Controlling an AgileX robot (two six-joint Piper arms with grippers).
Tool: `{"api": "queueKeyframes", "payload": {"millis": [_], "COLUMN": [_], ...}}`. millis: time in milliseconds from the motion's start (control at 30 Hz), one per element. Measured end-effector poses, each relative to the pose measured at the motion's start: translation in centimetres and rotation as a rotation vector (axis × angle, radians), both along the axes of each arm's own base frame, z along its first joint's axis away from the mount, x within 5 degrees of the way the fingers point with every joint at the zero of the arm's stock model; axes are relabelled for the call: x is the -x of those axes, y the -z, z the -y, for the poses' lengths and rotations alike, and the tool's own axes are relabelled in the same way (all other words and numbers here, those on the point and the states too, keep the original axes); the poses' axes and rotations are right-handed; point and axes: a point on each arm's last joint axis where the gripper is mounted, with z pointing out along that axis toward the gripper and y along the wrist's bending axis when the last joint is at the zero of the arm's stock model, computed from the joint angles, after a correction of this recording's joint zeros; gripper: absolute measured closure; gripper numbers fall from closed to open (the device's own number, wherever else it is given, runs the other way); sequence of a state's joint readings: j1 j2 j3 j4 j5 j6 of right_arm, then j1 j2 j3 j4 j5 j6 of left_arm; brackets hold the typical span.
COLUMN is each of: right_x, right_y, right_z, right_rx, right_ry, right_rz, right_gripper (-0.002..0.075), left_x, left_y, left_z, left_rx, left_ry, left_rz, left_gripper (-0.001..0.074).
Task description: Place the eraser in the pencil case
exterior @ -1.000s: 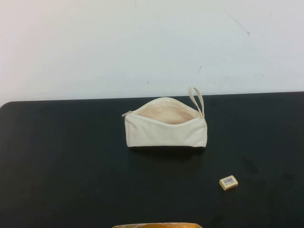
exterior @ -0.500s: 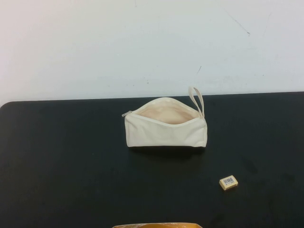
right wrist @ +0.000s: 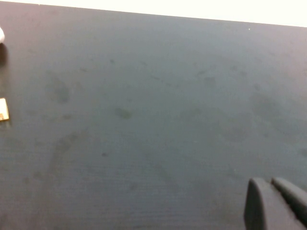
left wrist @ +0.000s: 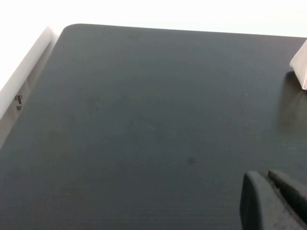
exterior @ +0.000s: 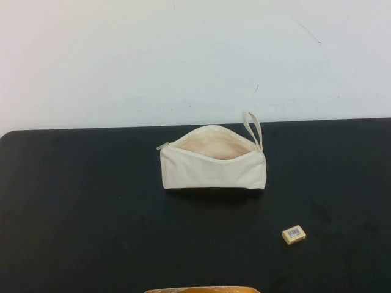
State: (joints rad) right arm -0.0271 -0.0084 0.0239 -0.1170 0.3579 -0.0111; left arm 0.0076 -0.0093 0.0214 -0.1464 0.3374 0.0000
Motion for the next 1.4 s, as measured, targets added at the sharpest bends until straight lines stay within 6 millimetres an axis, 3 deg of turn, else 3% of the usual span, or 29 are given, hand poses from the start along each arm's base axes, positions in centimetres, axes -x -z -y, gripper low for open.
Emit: {"api": "queueKeyframes", "payload": {"millis": [433,567,633,800,1067,1267,1400], "right_x": [0.0,0.0,0.0,-0.3,-0.4,-0.3,0.1], "right_y": [0.0,0.0,-0.2,-1.3,-1.8,-1.9,-5.6], "right_z": [-0.1,-0.9,-2.0,-2.1,-1.8,-2.0,-2.3], "right_rx": [-0.038,-0.343,-0.694,-0.909,-0.906,-0.732,-0.461], "right_ry": [0.002,0.015,0.020,0.033,0.035,-0.027,-0.142], "right_rz": [0.001,0.008,-0.004,0.101,0.171,0.160,0.212], "right_gripper": [0.0727,0.0727,0.0727,0.0727,0.0727,0.0727,0.0727], "left_x": [0.0,0.0,0.0,0.0,0.0,0.0,0.0], "left_y": [0.0,0.0,0.0,0.0,0.0,0.0,0.0], "left_z": [0.0,0.0,0.0,0.0,0.0,0.0,0.0], "left_rx": [0.000,0.000,0.000,0.000,0.000,0.000,0.000], "left_ry": [0.000,0.000,0.000,0.000,0.000,0.000,0.000], "left_rz": [0.000,0.000,0.000,0.000,0.000,0.000,0.000], "left_gripper": [0.0738,0.0738,0.0738,0.0738,0.0738,0.0738,0.0738]}}
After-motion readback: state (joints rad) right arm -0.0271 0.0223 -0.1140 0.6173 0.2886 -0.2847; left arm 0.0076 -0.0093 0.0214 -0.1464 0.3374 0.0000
